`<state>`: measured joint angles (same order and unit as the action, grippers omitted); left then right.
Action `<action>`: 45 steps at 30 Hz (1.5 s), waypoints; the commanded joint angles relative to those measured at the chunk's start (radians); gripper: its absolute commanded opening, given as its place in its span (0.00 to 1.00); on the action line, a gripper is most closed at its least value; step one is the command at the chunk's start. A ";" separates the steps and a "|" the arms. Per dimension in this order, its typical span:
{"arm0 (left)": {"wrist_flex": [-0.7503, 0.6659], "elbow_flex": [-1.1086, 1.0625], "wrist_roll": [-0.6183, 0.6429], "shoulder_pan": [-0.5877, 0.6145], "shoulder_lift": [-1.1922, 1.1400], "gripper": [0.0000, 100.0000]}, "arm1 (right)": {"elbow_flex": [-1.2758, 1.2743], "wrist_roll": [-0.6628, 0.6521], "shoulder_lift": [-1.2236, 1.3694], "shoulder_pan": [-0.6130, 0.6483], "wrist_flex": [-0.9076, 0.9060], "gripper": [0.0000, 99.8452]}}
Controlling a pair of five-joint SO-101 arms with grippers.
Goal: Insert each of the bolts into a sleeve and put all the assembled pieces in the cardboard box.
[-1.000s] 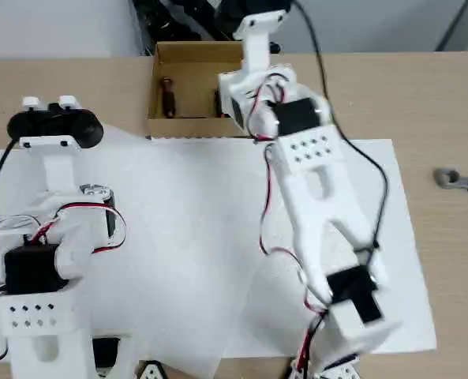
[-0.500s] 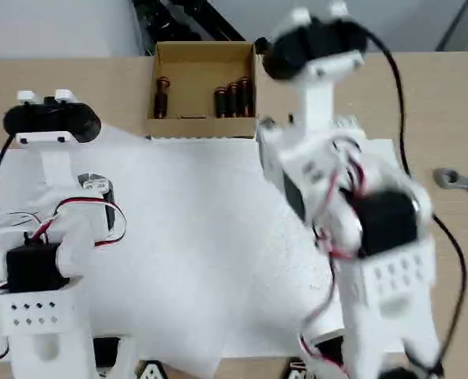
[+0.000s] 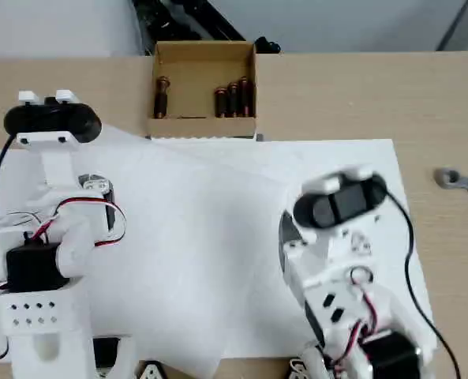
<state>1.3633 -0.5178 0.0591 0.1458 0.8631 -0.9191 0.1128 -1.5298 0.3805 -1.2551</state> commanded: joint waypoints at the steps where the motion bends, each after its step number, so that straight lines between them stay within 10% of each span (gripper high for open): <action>1: -0.034 -0.018 -0.006 0.002 0.012 0.01 | -0.130 -0.008 -0.120 -0.010 0.027 0.11; 11: -0.230 -0.306 -0.008 0.003 0.097 0.01 | -0.331 -0.014 -0.285 -0.031 -0.021 0.11; 28: -0.365 -1.050 -0.120 0.003 0.970 0.01 | -0.652 -0.204 -0.282 -0.188 0.065 0.01; 45: -0.358 -1.122 -0.124 0.003 0.924 0.01 | -0.684 -0.204 -0.282 -0.186 0.068 0.01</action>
<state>1.0012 -1.6487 -0.0698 0.1458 1.7837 -1.6095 -0.0836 -1.8029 0.2010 -1.2045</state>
